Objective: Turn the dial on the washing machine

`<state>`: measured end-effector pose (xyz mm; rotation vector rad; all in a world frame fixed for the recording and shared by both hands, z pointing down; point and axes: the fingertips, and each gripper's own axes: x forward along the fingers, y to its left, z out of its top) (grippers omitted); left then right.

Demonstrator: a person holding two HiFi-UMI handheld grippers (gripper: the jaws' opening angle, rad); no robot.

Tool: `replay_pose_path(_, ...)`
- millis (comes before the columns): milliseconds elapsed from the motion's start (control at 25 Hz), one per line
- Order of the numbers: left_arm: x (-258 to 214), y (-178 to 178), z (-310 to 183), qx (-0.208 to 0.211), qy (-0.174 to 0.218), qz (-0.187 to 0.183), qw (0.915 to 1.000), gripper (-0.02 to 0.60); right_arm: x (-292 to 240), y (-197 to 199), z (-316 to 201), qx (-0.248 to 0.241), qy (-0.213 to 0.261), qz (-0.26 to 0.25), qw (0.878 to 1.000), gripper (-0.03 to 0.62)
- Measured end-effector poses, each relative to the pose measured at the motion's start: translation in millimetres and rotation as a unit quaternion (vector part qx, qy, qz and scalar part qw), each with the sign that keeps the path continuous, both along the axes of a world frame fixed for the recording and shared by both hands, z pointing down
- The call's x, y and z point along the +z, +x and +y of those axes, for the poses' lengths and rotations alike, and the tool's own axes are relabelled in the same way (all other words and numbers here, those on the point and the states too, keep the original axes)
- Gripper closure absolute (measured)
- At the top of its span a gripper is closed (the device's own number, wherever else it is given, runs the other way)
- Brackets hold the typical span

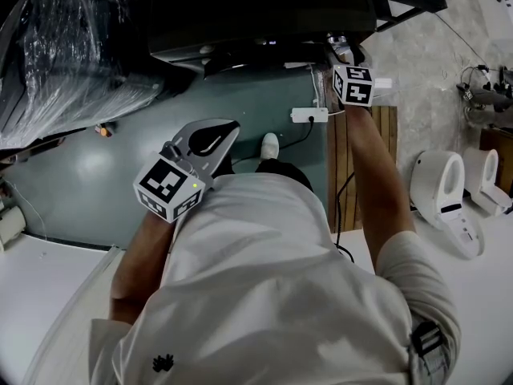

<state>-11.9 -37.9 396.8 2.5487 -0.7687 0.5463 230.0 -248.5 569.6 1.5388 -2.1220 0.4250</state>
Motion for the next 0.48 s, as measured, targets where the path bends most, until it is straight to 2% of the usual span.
replay_pose_path(160, -1.5, 3.4, -0.5, 0.005, 0.001, 0.000, 1.0000, 0.526, -4.3, -2.0, 0.6, -0.022, 0.024, 0.070, 0.997, 0.321)
replay_pose_path(320, -1.4, 3.1, 2.4, 0.006, 0.003, 0.000, 1.0000, 0.526, 5.0, -6.8, 4.0, -0.049, 0.033, 0.145, 0.988, 0.315)
replay_pose_path(480, -0.7, 1.0, 4.1, 0.005, 0.002, -0.002, 1.0000, 0.526, 10.5, -6.3, 0.6, -0.035, 0.029, 0.154, 0.987, 0.316)
